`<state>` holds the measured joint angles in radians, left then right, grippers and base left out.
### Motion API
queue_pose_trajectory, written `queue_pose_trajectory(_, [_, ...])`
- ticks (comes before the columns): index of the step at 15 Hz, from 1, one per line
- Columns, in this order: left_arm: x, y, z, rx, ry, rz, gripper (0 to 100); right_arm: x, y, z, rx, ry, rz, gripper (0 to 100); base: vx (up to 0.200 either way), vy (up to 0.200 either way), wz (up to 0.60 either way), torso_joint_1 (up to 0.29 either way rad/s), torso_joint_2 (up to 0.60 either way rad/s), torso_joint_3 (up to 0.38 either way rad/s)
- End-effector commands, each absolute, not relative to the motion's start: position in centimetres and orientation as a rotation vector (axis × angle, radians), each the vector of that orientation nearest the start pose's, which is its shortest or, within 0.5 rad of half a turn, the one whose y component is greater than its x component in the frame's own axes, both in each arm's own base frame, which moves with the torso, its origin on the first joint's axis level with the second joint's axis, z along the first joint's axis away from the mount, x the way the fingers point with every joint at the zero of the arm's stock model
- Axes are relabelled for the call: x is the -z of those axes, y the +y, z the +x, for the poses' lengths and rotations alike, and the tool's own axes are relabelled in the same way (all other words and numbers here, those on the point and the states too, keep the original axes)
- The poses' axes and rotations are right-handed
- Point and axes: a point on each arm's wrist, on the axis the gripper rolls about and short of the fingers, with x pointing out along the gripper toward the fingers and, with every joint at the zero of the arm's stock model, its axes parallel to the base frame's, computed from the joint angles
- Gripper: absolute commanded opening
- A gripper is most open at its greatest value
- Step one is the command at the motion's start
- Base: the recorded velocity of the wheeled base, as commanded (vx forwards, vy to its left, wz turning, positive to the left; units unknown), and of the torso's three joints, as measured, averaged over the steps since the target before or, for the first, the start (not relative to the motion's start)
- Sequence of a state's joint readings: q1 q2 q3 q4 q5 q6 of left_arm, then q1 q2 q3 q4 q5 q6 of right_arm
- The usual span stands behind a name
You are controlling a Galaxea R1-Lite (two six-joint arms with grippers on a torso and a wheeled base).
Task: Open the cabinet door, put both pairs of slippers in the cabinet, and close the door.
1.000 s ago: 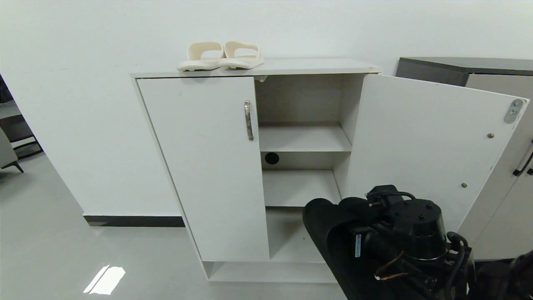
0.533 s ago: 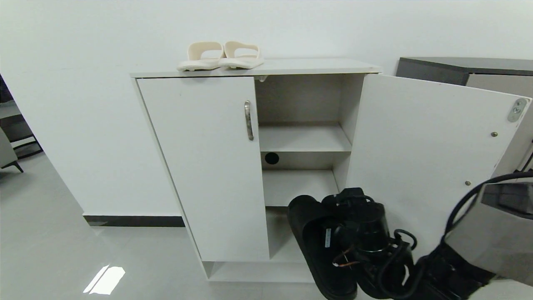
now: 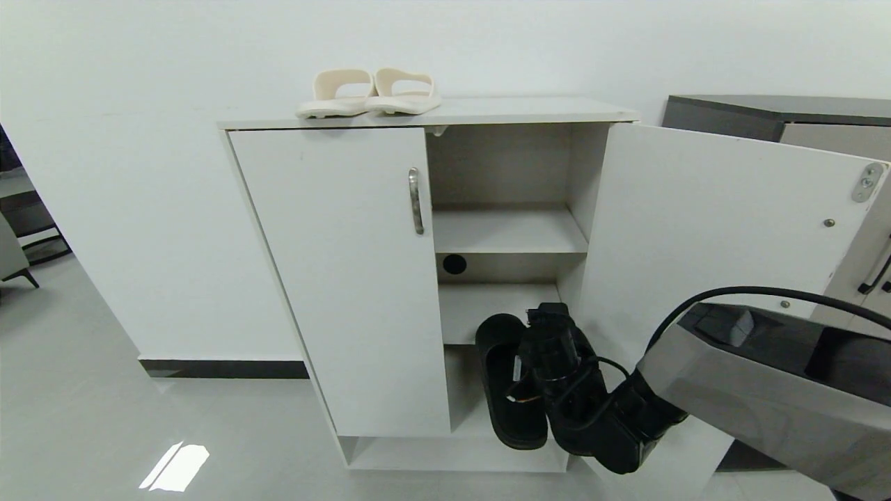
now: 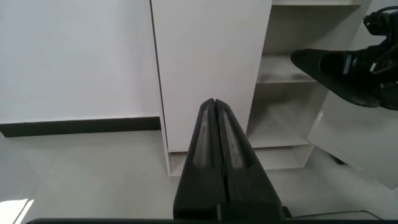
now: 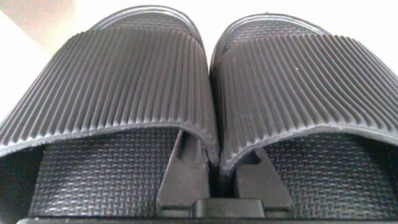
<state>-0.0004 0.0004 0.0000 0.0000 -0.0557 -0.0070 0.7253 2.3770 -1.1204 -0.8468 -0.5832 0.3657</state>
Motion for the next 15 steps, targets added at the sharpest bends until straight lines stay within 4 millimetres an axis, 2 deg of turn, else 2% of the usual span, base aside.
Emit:
queue_pose_trajectory(1, [-7.6,-0.1,-2.3,0.055,0.003,-0.005,0,-2.6,28.1,33.4,-0.076,0.337,0.115,0,0.000,0.000,0.00,0.000,0.00,0.000])
queue_pose_trajectory(5, [-7.6,-0.1,-2.3,0.057,0.003,0.000,0,-3.8,28.9,34.2,-0.069,0.311,0.126,0,0.000,0.000,0.00,-0.002,0.00,-0.025])
queue_pose_trajectory(10, [-7.6,-0.1,-2.3,0.060,0.003,0.003,0,-5.8,30.4,35.0,-0.084,0.282,0.148,0,0.000,0.000,0.00,0.002,0.00,-0.183])
queue_pose_trajectory(12, [-7.6,-0.1,-2.3,0.060,0.003,0.005,0,-6.0,30.8,35.0,-0.079,0.273,0.146,0,0.000,0.000,0.00,0.002,0.00,-0.193])
queue_pose_trajectory(15, [-7.6,-0.1,-2.3,0.060,0.003,0.008,0,-5.2,32.2,35.4,-0.045,0.185,0.101,0,0.000,0.000,0.00,0.009,0.00,-0.168])
